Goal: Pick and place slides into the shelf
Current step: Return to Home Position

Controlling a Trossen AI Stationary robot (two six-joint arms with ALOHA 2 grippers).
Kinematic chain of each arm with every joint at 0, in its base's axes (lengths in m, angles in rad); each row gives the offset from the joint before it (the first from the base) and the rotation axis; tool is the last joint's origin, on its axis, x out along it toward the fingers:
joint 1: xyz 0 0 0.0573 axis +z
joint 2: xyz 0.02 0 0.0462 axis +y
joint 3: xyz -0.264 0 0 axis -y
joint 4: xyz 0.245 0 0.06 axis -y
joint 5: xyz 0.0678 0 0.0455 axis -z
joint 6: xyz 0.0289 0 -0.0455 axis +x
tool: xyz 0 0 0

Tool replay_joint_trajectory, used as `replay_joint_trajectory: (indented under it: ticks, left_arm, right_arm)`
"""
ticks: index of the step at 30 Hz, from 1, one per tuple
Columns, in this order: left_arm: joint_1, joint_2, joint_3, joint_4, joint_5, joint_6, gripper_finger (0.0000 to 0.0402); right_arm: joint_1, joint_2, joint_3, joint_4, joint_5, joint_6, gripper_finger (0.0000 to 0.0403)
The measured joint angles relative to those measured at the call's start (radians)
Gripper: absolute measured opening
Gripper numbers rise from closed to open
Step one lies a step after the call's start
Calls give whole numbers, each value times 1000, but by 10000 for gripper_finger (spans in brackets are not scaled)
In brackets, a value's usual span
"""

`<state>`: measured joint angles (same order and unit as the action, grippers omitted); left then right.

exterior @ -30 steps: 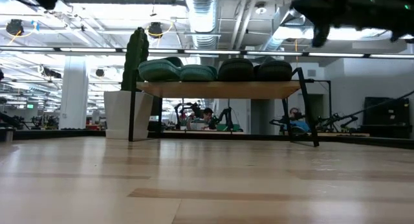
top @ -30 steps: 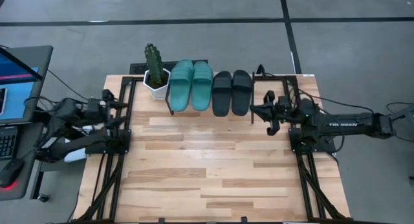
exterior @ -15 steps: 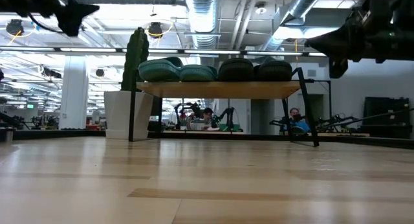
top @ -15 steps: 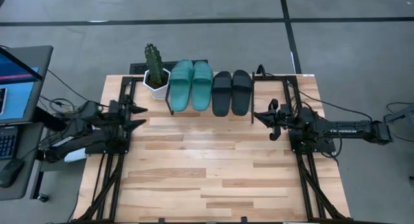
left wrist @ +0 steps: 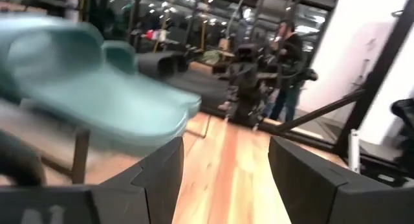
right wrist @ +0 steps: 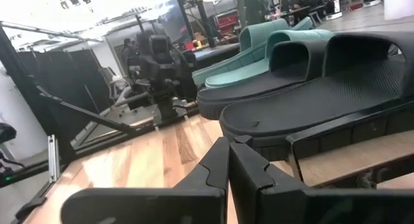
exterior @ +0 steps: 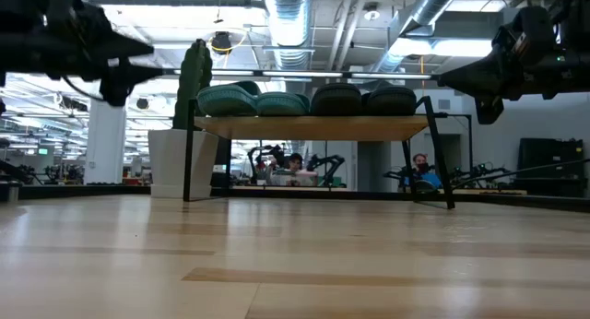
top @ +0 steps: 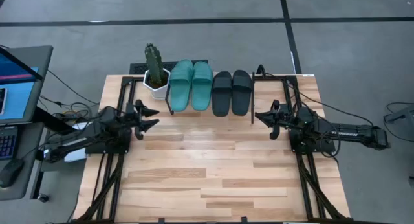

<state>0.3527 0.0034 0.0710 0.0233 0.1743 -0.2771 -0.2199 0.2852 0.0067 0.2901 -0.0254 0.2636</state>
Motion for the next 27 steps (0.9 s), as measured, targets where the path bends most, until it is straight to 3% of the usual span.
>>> replay_joint_trajectory:
  ticks: [3,12,27]
  left_arm:
    - [0,0,-57,43,-28,-22,213]
    - [-2,0,-61,48,-155,13,212]
    - [-2,3,-62,14,-163,-19,212]
  right_arm:
    - [0,0,0,-2,0,29,0]
    - [10,2,0,-54,-2,86,0]
    - [10,2,0,-53,-1,86,0]
